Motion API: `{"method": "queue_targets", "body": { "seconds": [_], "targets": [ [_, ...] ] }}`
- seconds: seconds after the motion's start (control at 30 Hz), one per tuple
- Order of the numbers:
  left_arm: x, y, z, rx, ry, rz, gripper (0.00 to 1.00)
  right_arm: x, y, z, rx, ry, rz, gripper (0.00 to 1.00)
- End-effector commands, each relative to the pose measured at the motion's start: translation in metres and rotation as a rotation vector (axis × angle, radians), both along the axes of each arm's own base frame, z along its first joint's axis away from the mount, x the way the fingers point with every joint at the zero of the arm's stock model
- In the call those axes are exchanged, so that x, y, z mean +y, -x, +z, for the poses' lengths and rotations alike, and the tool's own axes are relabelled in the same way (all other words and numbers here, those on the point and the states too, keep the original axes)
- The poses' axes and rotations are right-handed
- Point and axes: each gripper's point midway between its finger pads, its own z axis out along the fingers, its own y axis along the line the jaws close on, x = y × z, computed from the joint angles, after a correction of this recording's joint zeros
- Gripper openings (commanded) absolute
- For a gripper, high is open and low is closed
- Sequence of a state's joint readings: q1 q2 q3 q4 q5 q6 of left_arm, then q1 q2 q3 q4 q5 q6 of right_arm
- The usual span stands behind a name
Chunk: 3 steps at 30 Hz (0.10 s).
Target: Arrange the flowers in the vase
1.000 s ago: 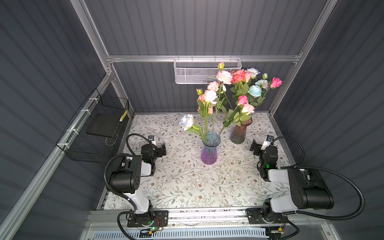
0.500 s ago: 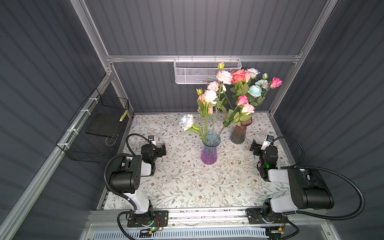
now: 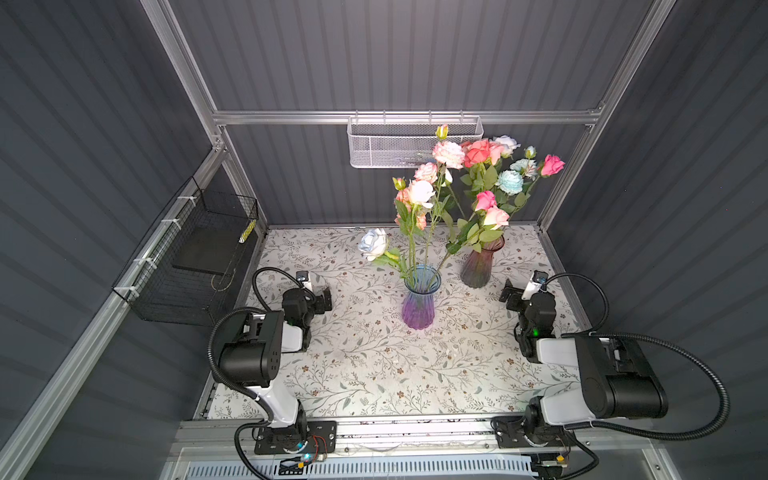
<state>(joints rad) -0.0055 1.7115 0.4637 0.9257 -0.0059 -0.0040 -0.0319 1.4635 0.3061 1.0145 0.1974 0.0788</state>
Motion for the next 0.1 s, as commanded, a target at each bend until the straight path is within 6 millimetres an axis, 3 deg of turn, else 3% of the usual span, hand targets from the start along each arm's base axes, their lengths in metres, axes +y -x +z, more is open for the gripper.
{"method": "queue_targets", "body": {
  "seconds": [0.0,0.07],
  "targets": [
    [-0.0021,0.0005,-0.0018,0.003,-0.014,-0.018,1.00,0.0023,-0.0012,0.0001,0.003,-0.005,0.011,0.99],
    [-0.0021,0.0004,-0.0017,0.002,-0.015,-0.019,1.00,0.0023,-0.0005,0.0000,0.002,-0.005,0.010,0.99]
  ]
}}
